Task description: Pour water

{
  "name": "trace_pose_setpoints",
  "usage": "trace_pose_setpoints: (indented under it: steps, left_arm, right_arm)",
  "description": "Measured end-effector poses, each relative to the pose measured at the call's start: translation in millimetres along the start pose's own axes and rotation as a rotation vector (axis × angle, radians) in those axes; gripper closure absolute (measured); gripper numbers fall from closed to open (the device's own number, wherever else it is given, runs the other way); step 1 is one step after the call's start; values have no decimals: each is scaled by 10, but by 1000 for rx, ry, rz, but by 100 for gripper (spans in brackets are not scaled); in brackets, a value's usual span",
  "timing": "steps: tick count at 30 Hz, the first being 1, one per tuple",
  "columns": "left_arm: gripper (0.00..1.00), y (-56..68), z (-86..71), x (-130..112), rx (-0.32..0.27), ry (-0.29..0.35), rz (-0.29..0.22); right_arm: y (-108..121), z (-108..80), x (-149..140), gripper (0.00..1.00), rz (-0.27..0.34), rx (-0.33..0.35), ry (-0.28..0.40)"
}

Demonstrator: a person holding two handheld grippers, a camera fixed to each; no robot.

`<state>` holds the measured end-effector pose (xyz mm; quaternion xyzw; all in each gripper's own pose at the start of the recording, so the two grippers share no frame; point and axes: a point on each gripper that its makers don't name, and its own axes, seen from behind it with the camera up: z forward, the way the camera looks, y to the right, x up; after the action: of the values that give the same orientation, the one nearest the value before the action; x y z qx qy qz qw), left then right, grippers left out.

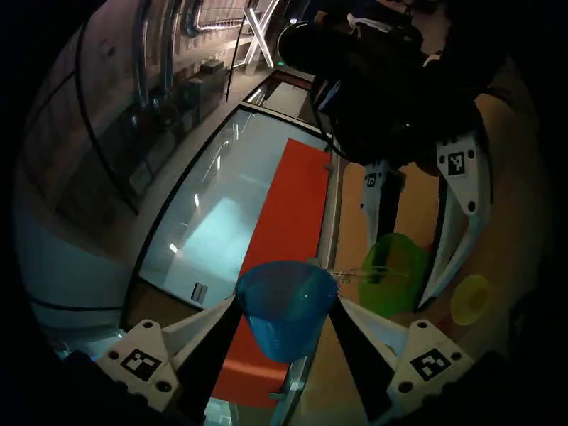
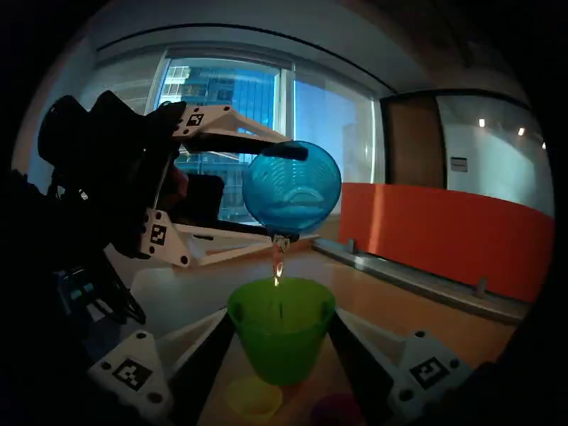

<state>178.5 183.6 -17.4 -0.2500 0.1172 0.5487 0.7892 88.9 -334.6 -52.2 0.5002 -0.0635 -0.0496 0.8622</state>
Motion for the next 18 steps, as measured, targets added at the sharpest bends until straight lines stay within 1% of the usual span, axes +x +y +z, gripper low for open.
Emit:
trace_pose_setpoints:
  steps: [5, 18]
  left_arm:
    - [15, -11, 4, -7, 11, -4, 25]
    - [15, -39, -9, 7, 21, -2, 65]
  right_arm:
    - [3, -2, 9, 10, -3, -1, 1]
    - [11, 5, 14, 11, -5, -3, 5]
